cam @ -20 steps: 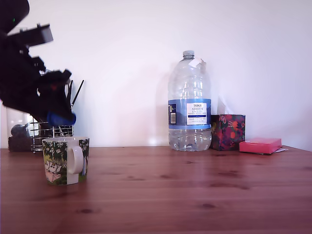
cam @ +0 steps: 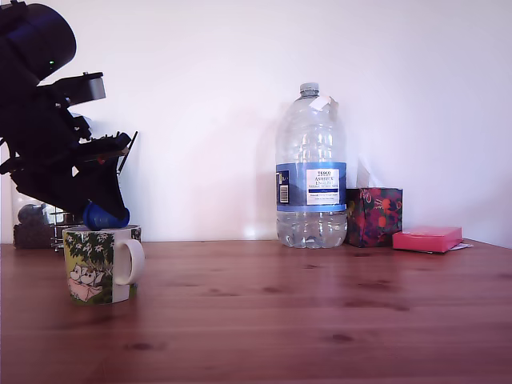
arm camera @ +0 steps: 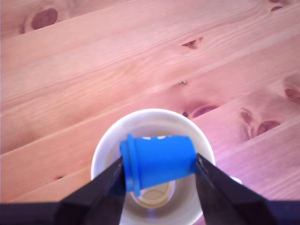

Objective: Pick up the coffee capsules from the table one by one and drop them inside the nearest coffee cup

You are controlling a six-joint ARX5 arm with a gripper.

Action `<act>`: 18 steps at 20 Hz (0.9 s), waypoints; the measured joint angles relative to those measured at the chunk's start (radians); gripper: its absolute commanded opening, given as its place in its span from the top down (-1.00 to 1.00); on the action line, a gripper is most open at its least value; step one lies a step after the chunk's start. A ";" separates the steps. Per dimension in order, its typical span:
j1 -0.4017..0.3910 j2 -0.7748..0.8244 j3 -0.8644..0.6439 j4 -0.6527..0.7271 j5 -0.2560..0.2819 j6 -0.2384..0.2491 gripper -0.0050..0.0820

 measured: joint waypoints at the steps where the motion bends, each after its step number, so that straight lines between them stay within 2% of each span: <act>1: 0.000 0.000 0.000 -0.001 0.000 0.000 0.39; 4: 0.000 0.000 0.000 -0.004 0.000 0.000 0.35; 5: 0.000 0.000 0.000 -0.004 0.000 0.000 0.26; 6: 0.000 0.000 0.000 -0.004 0.000 0.000 0.12; 7: 0.000 0.000 0.000 -0.004 0.000 0.000 -0.11; 8: 0.000 0.000 0.000 -0.004 0.000 0.001 -0.44; 9: 0.000 0.000 0.000 -0.004 0.000 0.001 -0.63; 10: 0.000 0.000 0.001 -0.008 0.000 0.001 -0.66; 14: 0.000 0.000 0.015 -0.045 0.000 0.001 -0.65; 15: 0.000 0.000 0.025 -0.061 0.000 0.001 -0.59; 17: 0.000 0.000 0.049 -0.088 0.000 0.001 -0.33; 18: 0.000 -0.001 0.059 -0.098 0.000 0.001 -0.09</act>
